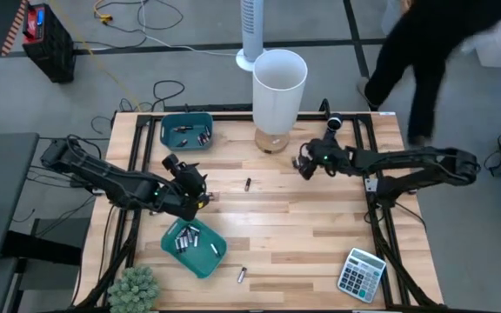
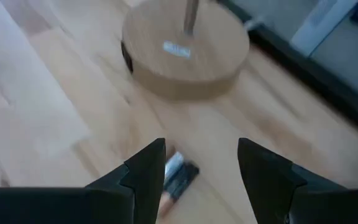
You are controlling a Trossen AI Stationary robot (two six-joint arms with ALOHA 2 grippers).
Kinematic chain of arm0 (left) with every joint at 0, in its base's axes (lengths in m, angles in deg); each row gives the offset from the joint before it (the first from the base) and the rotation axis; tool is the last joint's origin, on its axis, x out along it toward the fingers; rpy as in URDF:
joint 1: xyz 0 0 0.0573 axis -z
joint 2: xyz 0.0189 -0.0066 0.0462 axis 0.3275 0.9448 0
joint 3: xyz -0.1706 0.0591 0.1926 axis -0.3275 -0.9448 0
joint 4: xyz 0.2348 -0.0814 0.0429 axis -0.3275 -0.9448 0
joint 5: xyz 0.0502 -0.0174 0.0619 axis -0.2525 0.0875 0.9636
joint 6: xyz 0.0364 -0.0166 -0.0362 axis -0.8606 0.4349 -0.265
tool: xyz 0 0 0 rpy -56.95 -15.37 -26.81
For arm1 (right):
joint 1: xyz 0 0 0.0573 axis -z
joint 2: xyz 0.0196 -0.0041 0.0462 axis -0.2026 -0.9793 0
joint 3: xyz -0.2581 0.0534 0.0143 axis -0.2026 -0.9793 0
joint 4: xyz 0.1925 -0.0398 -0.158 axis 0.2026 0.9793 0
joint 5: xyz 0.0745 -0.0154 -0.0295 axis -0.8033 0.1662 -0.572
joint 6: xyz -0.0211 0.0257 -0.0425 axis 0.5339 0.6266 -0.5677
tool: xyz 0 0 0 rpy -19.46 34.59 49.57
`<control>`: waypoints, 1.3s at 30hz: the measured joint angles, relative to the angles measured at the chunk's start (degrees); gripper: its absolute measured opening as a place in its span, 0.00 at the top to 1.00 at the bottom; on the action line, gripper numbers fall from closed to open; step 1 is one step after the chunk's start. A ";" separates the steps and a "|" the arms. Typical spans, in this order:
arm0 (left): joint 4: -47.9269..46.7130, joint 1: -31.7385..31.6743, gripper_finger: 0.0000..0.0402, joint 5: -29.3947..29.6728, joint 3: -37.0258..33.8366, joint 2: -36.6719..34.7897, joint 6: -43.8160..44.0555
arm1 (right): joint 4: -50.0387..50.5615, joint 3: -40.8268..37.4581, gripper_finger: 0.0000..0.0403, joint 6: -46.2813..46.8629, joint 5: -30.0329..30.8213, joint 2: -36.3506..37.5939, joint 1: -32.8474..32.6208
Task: Sort batteries
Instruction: Put the black battery into the blue bin
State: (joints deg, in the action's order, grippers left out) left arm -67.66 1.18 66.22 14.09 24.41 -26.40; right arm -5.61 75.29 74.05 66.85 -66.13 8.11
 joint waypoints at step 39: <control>0.72 -1.57 0.52 0.10 -0.61 -0.01 -0.02 | -7.50 -1.67 0.49 6.80 -3.30 -17.01 4.39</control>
State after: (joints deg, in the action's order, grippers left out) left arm -66.94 -0.40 66.32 13.48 24.40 -26.42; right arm -13.11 73.62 80.85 63.54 -83.14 12.49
